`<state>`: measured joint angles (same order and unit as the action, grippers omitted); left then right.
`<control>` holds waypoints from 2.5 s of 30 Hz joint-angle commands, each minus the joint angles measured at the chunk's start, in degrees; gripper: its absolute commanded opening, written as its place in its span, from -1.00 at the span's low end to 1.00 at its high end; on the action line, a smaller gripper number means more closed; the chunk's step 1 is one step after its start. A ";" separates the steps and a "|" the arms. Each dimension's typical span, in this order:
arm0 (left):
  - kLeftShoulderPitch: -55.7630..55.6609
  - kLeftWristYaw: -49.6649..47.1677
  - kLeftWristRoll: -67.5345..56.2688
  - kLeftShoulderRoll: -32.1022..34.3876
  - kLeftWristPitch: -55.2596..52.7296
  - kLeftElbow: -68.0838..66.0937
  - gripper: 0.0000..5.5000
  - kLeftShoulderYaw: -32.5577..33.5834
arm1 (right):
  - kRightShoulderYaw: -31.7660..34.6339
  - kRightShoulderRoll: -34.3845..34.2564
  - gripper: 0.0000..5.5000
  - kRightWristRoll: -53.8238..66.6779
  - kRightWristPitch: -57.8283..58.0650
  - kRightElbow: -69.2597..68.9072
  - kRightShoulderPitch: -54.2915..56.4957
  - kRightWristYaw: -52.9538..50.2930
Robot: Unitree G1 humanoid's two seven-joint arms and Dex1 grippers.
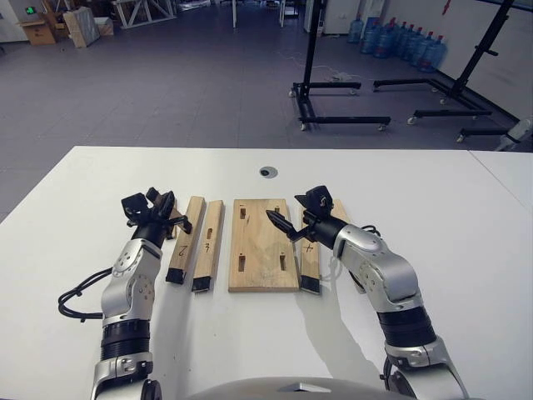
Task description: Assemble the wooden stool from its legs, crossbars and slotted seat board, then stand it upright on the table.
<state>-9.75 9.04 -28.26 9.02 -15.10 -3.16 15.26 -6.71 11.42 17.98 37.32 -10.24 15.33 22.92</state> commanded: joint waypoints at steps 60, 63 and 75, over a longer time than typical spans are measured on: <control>5.27 1.31 19.69 0.19 11.92 -7.88 -0.35 -9.46 | -2.10 -0.90 0.84 -1.75 -0.41 1.02 -0.02 -0.03; 4.96 1.01 19.32 0.26 11.12 -5.03 -0.24 -9.07 | -2.16 -0.93 0.84 -1.79 -0.35 0.77 -0.27 -0.17; -13.95 -3.47 11.95 6.85 -22.68 31.46 -0.08 -4.39 | -2.19 -1.31 0.84 -2.03 -0.49 0.85 -0.07 -0.30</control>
<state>-18.11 7.58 -13.63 14.75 -30.27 25.42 8.82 -8.89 10.41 16.21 37.09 -9.22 15.20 22.88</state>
